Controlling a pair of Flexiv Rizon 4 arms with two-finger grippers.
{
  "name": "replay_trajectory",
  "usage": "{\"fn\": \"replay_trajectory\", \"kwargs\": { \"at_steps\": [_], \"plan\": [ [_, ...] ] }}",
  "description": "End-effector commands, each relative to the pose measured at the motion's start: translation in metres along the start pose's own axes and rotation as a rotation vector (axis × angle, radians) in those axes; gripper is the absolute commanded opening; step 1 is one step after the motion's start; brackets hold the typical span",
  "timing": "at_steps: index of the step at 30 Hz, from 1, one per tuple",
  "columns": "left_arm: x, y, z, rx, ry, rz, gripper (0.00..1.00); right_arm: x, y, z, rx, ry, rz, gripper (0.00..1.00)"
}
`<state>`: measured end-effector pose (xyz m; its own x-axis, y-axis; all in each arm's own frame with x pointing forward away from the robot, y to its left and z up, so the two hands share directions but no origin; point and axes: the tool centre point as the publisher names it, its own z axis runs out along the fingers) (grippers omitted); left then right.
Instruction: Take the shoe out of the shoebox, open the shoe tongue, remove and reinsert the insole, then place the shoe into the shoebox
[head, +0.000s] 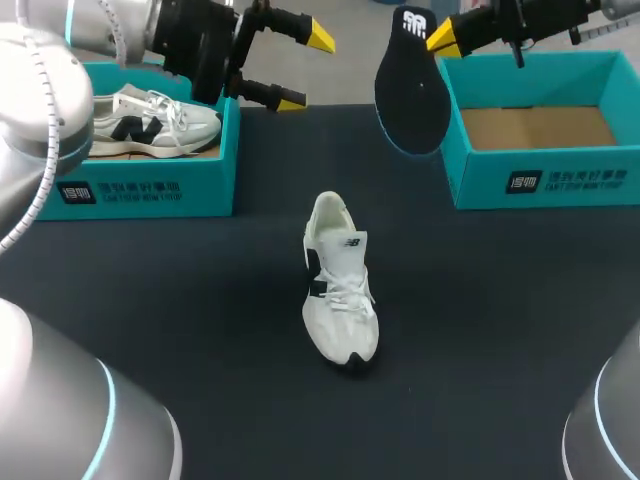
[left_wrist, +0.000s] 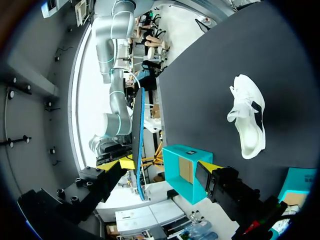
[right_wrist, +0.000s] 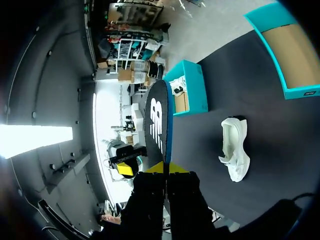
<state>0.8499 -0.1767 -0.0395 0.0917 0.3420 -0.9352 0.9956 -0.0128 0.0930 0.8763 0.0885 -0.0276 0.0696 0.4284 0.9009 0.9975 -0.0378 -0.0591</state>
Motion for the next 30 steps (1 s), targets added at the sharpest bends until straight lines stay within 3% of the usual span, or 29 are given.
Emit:
{"fn": "replay_trajectory", "kwargs": {
  "at_steps": [1, 11, 17, 30],
  "plan": [
    [0.004, -0.004, 0.001, -0.007, -0.095, 0.004, 1.00, 0.004, 0.013, 0.006, 0.092, -0.015, 0.003, 0.00],
    [0.004, -0.004, 0.001, -0.007, -0.095, 0.004, 1.00, 0.005, 0.013, 0.010, 0.066, -0.051, 0.023, 0.00],
    [-0.003, 0.000, 0.010, -0.061, -0.226, 0.027, 1.00, 0.007, 0.012, 0.018, 0.035, -0.084, 0.037, 0.00],
    [-0.008, 0.002, 0.032, -0.002, -0.327, 0.040, 1.00, 0.020, 0.010, 0.033, 0.017, -0.066, 0.046, 0.00]
  ]
}}
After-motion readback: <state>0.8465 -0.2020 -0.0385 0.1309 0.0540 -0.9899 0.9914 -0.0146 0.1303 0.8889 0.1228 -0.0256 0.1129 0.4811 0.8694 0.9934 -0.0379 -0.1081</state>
